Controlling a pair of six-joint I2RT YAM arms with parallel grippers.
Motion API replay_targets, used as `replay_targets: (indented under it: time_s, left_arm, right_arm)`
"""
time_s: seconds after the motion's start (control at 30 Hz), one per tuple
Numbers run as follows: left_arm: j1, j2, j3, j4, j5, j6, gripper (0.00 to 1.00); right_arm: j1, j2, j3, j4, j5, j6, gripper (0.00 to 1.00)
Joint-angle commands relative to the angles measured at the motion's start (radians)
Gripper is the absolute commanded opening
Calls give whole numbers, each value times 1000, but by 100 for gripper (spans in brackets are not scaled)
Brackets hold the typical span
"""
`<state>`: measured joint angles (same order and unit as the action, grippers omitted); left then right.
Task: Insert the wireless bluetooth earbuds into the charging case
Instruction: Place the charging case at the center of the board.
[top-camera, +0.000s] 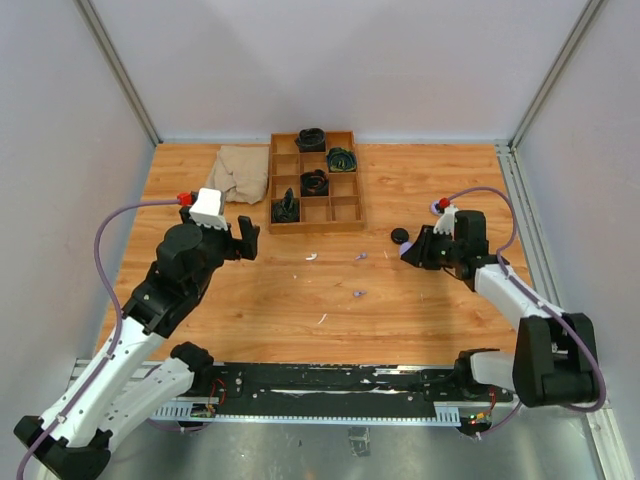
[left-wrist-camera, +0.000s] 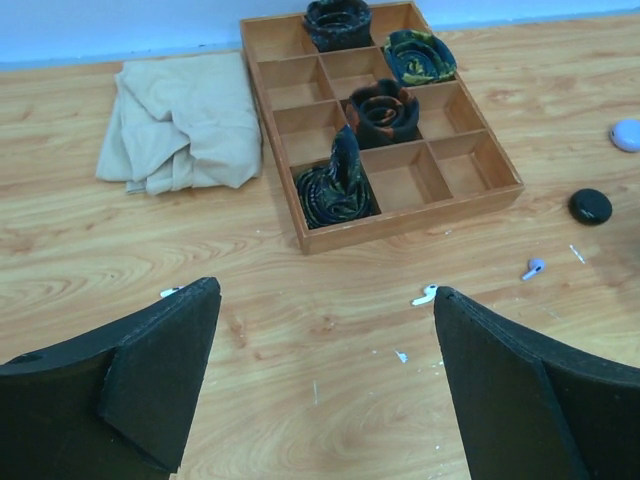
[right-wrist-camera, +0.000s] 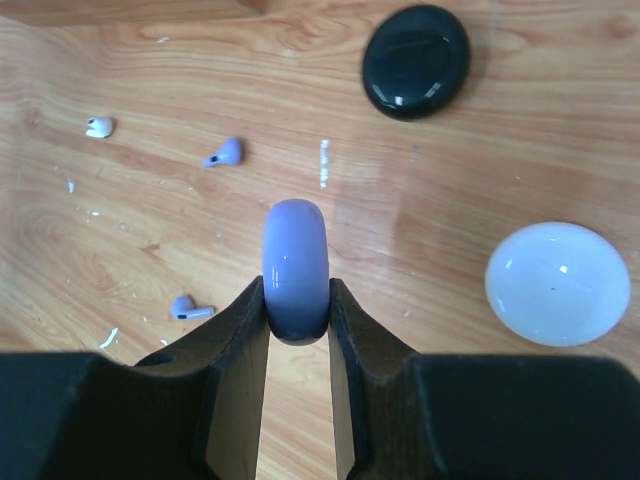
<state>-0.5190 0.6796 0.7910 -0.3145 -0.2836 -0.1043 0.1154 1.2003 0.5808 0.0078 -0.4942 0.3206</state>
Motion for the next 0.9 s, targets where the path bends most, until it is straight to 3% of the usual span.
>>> replay_targets:
  time_s: [0.0,0.47,0.73,0.87]
  left_arm:
    - [7,-27,-15,61,-49,8,94]
    - [41,-63,-42,79,-24,0,94]
    - [58,-64,-45,84,-8,-3,94]
    - [65,-60,-47,86,-1,-5,94]
  right_arm:
    - [-63,106,72,-41,-61,32,11]
    - [-94,413,213,-76,-133,48,23]
    - [-105,470,262,-111,-113,19,47]
    - [-105,463,279,-155,-68,-13,54]
